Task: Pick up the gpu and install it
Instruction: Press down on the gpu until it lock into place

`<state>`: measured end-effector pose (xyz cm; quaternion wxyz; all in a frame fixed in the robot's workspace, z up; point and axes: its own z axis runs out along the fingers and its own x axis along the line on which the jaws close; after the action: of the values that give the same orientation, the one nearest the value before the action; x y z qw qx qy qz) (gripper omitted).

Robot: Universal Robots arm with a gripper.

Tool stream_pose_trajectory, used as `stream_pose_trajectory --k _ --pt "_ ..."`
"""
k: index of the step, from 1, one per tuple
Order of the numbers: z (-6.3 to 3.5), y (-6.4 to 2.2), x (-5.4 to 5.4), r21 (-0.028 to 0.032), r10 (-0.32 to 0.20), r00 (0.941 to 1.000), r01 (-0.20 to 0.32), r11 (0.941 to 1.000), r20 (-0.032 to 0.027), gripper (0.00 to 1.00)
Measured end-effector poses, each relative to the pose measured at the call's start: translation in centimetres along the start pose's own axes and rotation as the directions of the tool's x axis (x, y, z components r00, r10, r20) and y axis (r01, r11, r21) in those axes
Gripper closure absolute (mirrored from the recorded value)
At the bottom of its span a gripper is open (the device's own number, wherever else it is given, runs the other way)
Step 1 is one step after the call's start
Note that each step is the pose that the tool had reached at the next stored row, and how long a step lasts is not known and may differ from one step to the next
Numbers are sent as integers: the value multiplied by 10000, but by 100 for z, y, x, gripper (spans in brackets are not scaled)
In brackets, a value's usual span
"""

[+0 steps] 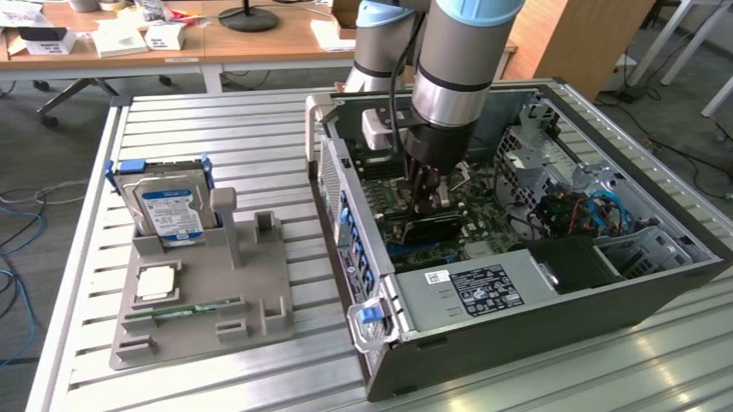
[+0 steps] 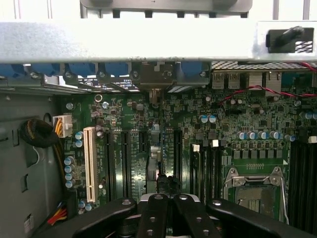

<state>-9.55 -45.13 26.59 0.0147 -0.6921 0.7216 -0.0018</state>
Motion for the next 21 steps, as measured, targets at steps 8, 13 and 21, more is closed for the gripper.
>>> stream_pose_trajectory --k 8,13,21 --pt "10 13 1 -1 0 10000 0 10000 -2 89" --pt "16 15 1 0 -1 10000 1 10000 1 89" --pt "28 16 1 1 0 10000 0 10000 3 89"
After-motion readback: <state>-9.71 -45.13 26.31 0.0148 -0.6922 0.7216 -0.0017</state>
